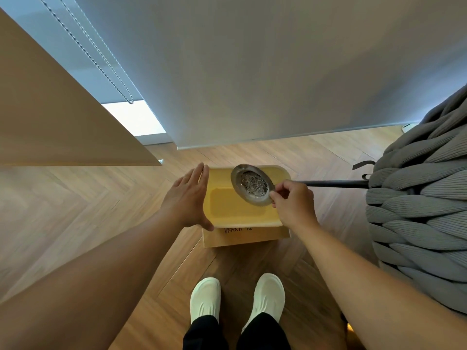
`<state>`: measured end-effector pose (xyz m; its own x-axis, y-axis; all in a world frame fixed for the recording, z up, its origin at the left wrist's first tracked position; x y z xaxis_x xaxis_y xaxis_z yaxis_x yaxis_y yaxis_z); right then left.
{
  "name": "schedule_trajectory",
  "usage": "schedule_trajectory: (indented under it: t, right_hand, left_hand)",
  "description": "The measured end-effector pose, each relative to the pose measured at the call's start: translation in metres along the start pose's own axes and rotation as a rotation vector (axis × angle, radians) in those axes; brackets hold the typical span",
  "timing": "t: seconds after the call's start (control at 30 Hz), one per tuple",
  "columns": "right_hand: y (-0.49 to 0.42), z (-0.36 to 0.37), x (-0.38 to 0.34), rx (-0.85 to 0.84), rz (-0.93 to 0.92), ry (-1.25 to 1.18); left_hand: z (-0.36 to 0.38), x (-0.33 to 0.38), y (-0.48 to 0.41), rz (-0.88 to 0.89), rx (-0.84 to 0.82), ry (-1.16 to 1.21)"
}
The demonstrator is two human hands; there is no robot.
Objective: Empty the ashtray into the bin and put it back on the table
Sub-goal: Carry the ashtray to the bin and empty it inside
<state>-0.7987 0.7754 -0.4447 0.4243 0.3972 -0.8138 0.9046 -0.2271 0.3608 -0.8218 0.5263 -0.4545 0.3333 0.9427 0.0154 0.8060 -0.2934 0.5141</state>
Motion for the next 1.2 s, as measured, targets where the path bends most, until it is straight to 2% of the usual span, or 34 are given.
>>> schedule_trajectory:
  t: [0.13,0.2,0.3,0.47,0.87,1.2]
  right_hand:
    - [0.013,0.005,-0.008,-0.085,-0.446,0.281]
    - [0.019,0.007,-0.008,-0.063,-0.641,0.449]
    - [0.025,0.009,-0.004,-0.046,-0.783,0.588]
    - [0.028,0.008,-0.003,-0.035,-0.830,0.632]
    - [0.028,0.003,-0.006,-0.063,-0.761,0.618]
    - [0.034,-0.003,-0.007,-0.049,-0.821,0.629]
  left_hand:
    - [0.001,-0.001,-0.001,0.003,-0.007,0.006]
    - [0.001,-0.001,-0.002,0.001,-0.004,0.000]
    - [0.001,-0.002,-0.002,-0.004,-0.001,-0.002]
    - [0.003,-0.002,-0.003,0.000,0.002,0.005]
    - [0.002,0.001,-0.001,0.012,0.004,0.000]
    - [0.000,0.003,0.000,-0.005,-0.002,0.014]
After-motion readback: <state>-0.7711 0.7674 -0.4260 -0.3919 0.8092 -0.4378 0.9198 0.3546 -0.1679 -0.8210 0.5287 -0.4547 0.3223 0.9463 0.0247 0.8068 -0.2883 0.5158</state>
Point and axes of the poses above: each hand's wrist, its own y-axis away from the middle knuckle, its own z-axis out of the palm, x = y × z, the point moved 2 cm from there along -y, towards the middle knuckle, and after that the axes turned 12 degrees about -y, right-handed, at the moved point
